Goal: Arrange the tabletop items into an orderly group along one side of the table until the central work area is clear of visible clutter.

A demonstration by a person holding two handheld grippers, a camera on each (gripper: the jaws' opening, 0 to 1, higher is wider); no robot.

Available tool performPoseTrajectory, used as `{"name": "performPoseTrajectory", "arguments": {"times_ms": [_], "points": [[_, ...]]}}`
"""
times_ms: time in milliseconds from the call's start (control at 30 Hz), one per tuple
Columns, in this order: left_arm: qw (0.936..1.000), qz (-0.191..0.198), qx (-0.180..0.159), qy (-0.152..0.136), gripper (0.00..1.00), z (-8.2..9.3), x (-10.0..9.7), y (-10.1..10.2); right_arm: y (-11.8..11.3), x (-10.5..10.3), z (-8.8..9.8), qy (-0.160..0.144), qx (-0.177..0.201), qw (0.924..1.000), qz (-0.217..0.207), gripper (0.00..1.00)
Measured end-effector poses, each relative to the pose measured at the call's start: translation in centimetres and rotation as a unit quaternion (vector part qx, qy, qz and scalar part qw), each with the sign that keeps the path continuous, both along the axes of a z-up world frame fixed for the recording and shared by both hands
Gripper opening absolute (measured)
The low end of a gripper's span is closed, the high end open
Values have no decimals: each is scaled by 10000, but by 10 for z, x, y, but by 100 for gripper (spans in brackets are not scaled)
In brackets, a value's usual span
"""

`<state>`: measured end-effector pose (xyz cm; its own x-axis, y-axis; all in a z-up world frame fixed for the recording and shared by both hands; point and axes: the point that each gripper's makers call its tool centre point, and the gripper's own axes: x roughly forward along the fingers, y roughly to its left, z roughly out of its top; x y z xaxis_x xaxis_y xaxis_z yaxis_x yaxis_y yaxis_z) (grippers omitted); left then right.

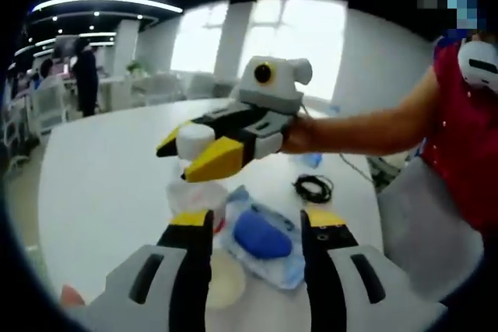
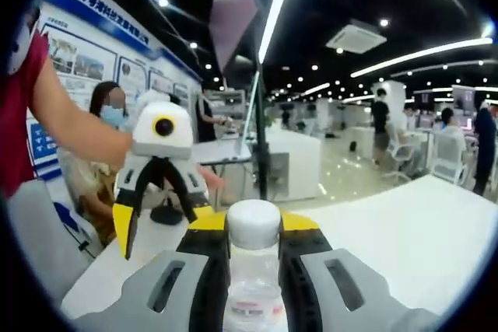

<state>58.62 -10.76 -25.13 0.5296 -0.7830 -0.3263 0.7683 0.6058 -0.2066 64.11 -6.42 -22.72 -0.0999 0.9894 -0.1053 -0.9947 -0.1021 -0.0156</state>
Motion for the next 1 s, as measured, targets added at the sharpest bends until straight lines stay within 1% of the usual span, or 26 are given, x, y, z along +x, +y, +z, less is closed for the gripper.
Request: {"name": "performPoseTrajectory", "arguments": {"times_ms": [133,167,233,333,367,467,500,600,667,733,833,900,1000], "points": [[10000,-4,-37,-17,43,3,-4,-4,-4,-4,-3,118,80,9998,134,21],[10000,-3,-34,-18,43,3,-5,-4,-5,-6,-6,129,29,9998,168,21],[10000,-1,-50,-30,42,4,-7,-4,-7,-12,-9,55,-28,9996,273,21],[10000,24,-41,-16,42,4,-8,-3,-14,-18,-16,71,-213,9988,435,21],[10000,34,-45,-9,42,4,-9,-2,-16,-19,-14,101,-187,9988,448,21],[10000,57,-46,0,42,4,-11,-1,-24,-28,-14,194,-312,9972,649,21],[10000,64,-43,6,42,4,-12,0,-25,-30,-14,146,-343,9970,685,21],[10000,61,-42,10,41,4,-13,-1,-27,-37,-15,-194,-376,9959,802,21],[10000,60,-39,16,41,3,-14,-2,-26,-37,-15,-253,-330,9958,816,21],[10000,63,-44,29,41,3,-16,-2,-26,-36,-15,-250,-286,9959,819,21],[10000,67,-50,44,41,3,-18,-2,-26,-33,-15,-111,-203,9964,818,21],[10000,65,-48,57,41,2,-20,-1,-28,-37,-15,-77,-163,9958,901,21],[9999,67,-44,65,40,2,-21,0,-31,-41,-15,-213,-146,9945,1018,22]]}}
